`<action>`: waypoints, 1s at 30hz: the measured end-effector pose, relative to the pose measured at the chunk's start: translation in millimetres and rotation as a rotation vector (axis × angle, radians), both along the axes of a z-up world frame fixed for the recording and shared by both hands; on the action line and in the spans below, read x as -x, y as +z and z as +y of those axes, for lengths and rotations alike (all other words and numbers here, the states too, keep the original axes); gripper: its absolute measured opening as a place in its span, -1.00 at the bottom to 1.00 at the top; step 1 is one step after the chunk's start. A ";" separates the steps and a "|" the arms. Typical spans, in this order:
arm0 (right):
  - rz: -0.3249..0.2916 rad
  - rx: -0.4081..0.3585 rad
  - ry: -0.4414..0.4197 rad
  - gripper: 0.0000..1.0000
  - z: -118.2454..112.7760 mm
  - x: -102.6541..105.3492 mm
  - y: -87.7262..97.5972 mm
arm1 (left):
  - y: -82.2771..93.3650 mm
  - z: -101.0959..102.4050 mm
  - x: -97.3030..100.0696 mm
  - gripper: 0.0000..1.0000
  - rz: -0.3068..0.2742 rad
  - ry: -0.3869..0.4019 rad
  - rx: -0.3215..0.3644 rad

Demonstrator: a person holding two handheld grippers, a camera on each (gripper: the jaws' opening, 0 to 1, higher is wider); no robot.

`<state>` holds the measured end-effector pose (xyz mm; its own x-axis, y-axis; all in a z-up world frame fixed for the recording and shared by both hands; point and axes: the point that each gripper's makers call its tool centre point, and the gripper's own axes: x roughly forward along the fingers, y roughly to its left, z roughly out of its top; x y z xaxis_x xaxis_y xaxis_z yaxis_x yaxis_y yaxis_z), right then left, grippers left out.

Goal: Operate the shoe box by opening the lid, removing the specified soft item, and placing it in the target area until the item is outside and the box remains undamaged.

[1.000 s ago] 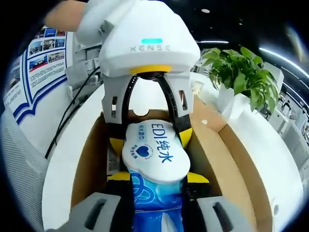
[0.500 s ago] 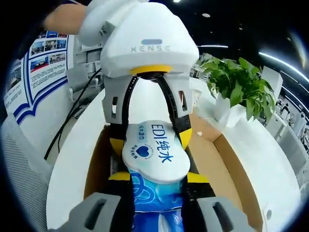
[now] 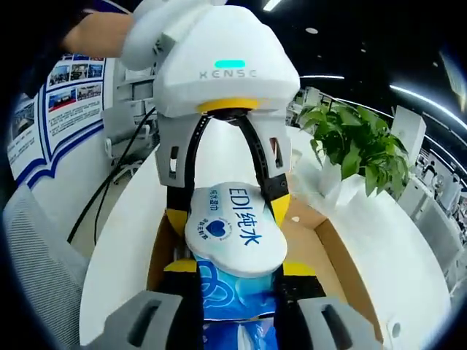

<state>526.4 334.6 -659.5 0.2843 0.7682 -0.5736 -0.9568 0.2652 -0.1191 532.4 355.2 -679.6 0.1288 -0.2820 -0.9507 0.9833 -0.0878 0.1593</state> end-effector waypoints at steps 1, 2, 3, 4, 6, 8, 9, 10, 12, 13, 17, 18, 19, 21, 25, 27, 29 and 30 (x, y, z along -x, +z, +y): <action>-0.002 -0.001 0.000 -0.37 -1.3 0.3 1.8 | 2.6 -2.1 0.8 0.24 -0.002 0.000 0.000; -0.004 -0.002 0.001 -0.37 -3.4 0.8 4.1 | 4.2 -3.6 1.3 0.24 -0.003 0.001 0.000; -0.005 -0.003 0.000 -0.37 -5.0 1.2 5.5 | 5.7 -5.3 1.8 0.24 -0.004 0.000 -0.001; -0.004 -0.006 -0.001 -0.37 -7.3 1.5 7.6 | 7.8 -7.7 2.4 0.24 -0.004 -0.001 -0.007; -0.005 -0.010 -0.005 -0.37 -11.2 2.3 10.7 | 11.1 -11.5 3.0 0.24 -0.005 -0.004 -0.012; -0.002 -0.013 -0.007 -0.37 -15.1 3.4 13.7 | 14.2 -15.7 4.3 0.24 -0.002 -0.006 -0.014; -0.004 -0.014 -0.009 -0.37 -16.8 3.9 14.8 | 15.4 -17.3 5.0 0.24 -0.004 -0.009 -0.016; -0.005 -0.016 -0.011 -0.37 -19.6 4.1 16.5 | 16.6 -19.1 5.3 0.24 -0.005 -0.010 -0.016; -0.007 -0.015 -0.013 -0.37 -23.8 5.4 19.2 | 18.9 -23.6 6.7 0.24 -0.006 -0.014 -0.018; -0.008 -0.015 -0.014 -0.37 -24.9 5.5 19.7 | 19.9 -25.6 6.9 0.24 -0.008 -0.014 -0.017; -0.008 -0.015 -0.016 -0.37 -34.7 7.3 24.2 | 24.4 -35.6 8.8 0.24 -0.008 -0.017 -0.016; -0.010 -0.015 -0.018 -0.37 -37.3 7.4 25.2 | 25.3 -38.0 8.8 0.24 -0.010 -0.020 -0.015; -0.009 -0.016 -0.020 -0.37 -40.6 7.5 26.4 | 26.7 -41.1 8.9 0.24 -0.010 -0.021 -0.013; -0.012 -0.015 -0.023 -0.37 -46.4 8.0 28.3 | 28.5 -47.1 9.6 0.24 -0.012 -0.024 -0.009; -0.015 -0.009 -0.031 -0.37 -57.9 10.0 30.7 | 29.7 -56.0 11.1 0.24 -0.012 -0.030 -0.007; -0.016 -0.009 -0.037 -0.37 -64.2 10.5 32.1 | 30.4 -62.4 10.1 0.24 -0.017 -0.037 -0.005; -0.013 -0.009 -0.041 -0.37 -69.2 12.3 33.5 | 31.4 -68.1 11.2 0.24 -0.013 -0.042 -0.008; -0.014 -0.009 -0.044 -0.37 -72.7 13.4 34.2 | 32.0 -70.4 12.0 0.24 -0.012 -0.044 -0.008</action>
